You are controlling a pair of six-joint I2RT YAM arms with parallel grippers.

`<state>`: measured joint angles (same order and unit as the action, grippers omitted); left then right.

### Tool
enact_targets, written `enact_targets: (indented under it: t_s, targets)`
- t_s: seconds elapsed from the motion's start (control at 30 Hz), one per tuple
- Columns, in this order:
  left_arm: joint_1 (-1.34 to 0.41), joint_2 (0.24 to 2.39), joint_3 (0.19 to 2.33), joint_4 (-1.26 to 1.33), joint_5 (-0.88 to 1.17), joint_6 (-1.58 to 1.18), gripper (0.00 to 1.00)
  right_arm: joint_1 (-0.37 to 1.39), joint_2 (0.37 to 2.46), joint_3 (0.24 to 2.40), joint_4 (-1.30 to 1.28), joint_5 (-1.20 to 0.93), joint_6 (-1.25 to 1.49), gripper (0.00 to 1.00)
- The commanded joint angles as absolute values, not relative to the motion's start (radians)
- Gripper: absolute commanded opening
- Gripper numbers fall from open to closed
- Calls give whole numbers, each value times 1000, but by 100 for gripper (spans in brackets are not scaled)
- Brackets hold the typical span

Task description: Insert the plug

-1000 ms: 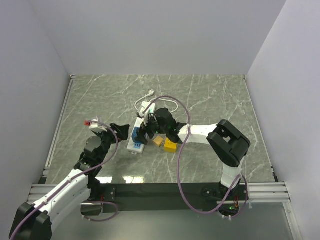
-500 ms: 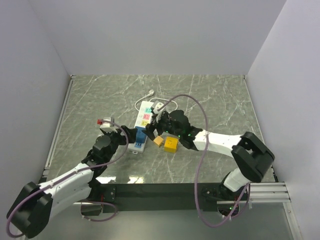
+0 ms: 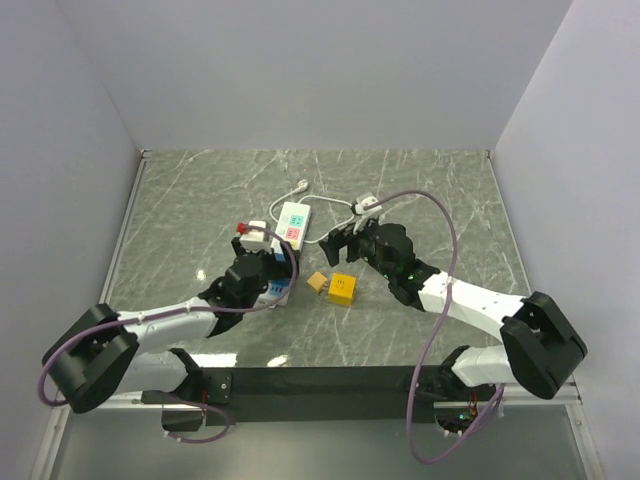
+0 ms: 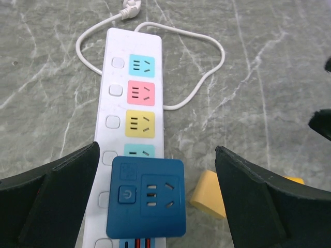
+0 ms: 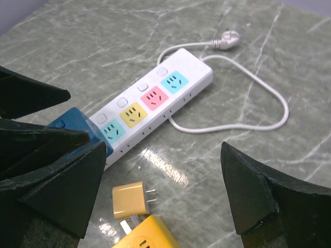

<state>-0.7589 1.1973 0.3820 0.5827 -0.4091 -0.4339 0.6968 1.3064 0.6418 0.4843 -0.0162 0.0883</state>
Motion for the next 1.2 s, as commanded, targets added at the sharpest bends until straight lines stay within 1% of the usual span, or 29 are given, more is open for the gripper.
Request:
enact_targets:
  t_s: [0.0,0.03,0.17,0.23,0.33,0.43,0.5,0.53,0.57,0.63,0.67,0.73,0.8,0.87,1.0,1.17]
  targets:
    - [-795,1258,452,549,-540,-385,99,699,1272,615,454,58,191,96]
    - [-808,1267,456,535,-557,-387,99,699,1269,611,442,69,213,94]
    - [-827,1296,463,505,-621,-399,99,722,1241,592,353,147,313,92]
    - [-842,1308,465,488,-649,-405,100,747,1217,588,286,224,345,91]
    - [-862,1319,468,459,-695,-426,100,828,1184,591,190,336,374,91]
    - [-873,1335,462,468,-701,-433,99,879,1163,588,121,365,426,91]
    - [-876,1345,459,471,-707,-433,97,884,1157,560,117,350,474,91]
    - [-876,1347,457,475,-710,-433,94,885,1158,549,115,342,488,91]
    - [-879,1351,454,479,-712,-431,85,885,1161,539,110,345,501,91]
    - [-879,1359,449,491,-713,-425,73,888,1175,531,91,347,532,91]
    - [-879,1361,446,497,-710,-423,69,890,1178,532,81,345,541,91]
    - [-880,1362,443,511,-703,-416,67,900,1190,535,60,342,560,91]
    - [-882,1362,439,511,-699,-413,60,910,1204,534,54,342,583,90]
    - [-885,1361,430,517,-693,-417,56,917,1212,526,63,341,594,90]
    - [-897,1362,417,511,-683,-449,54,920,1235,517,112,310,614,89]
    - [-936,1362,417,468,-718,-500,52,927,1278,535,106,308,620,89]
